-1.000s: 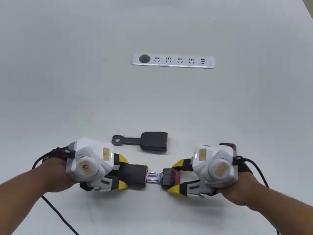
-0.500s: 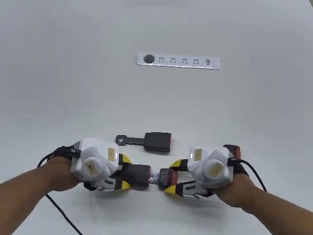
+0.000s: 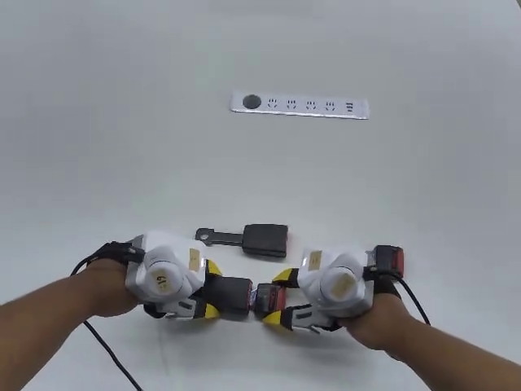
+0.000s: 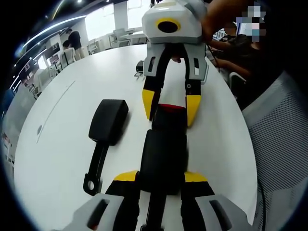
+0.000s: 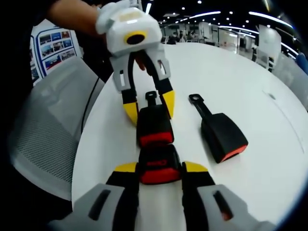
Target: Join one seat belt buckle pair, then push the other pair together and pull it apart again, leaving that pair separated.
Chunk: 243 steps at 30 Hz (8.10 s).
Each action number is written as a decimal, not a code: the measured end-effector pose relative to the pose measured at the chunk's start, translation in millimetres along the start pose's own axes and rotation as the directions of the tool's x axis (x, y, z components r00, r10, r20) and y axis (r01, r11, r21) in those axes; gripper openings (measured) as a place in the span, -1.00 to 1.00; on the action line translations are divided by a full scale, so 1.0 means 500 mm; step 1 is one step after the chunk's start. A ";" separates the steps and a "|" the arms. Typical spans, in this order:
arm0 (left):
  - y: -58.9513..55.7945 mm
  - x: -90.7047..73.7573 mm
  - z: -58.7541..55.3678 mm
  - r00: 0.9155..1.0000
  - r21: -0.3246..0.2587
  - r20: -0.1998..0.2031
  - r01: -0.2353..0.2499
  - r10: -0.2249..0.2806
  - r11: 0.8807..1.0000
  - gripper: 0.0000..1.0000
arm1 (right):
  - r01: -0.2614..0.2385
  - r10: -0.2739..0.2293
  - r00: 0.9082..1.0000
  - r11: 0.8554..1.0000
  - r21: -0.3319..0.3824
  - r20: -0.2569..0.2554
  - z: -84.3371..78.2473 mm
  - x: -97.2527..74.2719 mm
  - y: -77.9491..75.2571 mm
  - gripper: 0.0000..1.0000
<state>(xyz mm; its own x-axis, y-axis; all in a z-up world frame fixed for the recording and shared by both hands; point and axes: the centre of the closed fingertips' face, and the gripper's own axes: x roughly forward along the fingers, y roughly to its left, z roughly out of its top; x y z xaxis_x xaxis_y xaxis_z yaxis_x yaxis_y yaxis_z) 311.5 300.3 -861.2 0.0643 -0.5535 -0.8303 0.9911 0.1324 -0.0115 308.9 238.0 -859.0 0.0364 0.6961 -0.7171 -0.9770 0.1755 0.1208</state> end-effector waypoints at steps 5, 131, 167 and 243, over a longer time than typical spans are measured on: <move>-0.001 -0.001 -0.001 1.000 0.007 -0.006 0.003 -0.003 1.000 -0.34 | -0.002 0.002 1.000 1.000 -0.004 -0.004 0.000 0.001 0.001 -0.33; 0.114 -0.072 0.118 0.968 -0.082 0.235 -0.070 0.088 0.994 0.36 | 0.218 -0.227 0.967 0.972 0.093 0.112 -0.085 -0.228 -0.139 0.50; 0.165 0.053 0.107 0.992 -0.052 0.126 0.037 -0.030 0.998 0.02 | 0.099 -0.095 0.994 0.993 0.068 -0.057 -0.235 -0.261 -0.205 -0.03; 0.169 0.063 0.110 0.991 0.118 0.087 0.092 -0.103 0.989 -0.34 | 0.034 -0.033 0.995 0.999 -0.006 0.099 -0.102 -0.149 -0.201 -0.31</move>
<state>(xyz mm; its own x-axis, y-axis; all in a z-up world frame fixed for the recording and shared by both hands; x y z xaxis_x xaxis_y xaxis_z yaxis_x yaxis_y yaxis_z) 403.8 248.7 -857.8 -0.0280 -0.6340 -0.7728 0.9996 -0.0170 -0.0222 393.6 133.0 -852.5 0.0893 0.7552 -0.6494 -0.9764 0.1951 0.0926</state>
